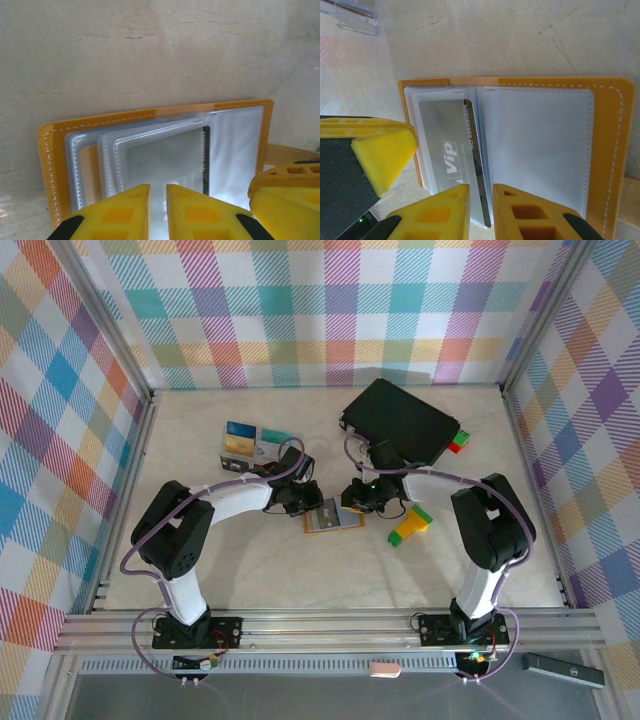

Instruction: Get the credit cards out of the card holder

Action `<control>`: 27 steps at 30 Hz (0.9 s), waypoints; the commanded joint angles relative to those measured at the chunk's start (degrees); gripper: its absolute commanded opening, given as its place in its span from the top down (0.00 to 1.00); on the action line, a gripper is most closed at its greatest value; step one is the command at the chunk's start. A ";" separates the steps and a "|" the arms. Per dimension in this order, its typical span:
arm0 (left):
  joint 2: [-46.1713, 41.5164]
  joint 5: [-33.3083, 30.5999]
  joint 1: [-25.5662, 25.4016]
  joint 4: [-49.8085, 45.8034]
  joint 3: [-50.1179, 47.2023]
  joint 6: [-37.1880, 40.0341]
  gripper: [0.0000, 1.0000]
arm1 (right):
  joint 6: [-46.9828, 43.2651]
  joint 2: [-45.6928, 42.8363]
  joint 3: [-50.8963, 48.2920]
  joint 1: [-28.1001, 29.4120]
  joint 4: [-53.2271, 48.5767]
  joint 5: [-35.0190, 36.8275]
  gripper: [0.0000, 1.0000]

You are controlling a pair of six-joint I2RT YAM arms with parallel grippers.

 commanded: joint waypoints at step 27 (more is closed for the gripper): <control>2.23 -2.55 -0.11 -1.13 -2.50 0.01 0.88 | 0.28 7.68 0.80 -0.38 7.96 -8.22 0.86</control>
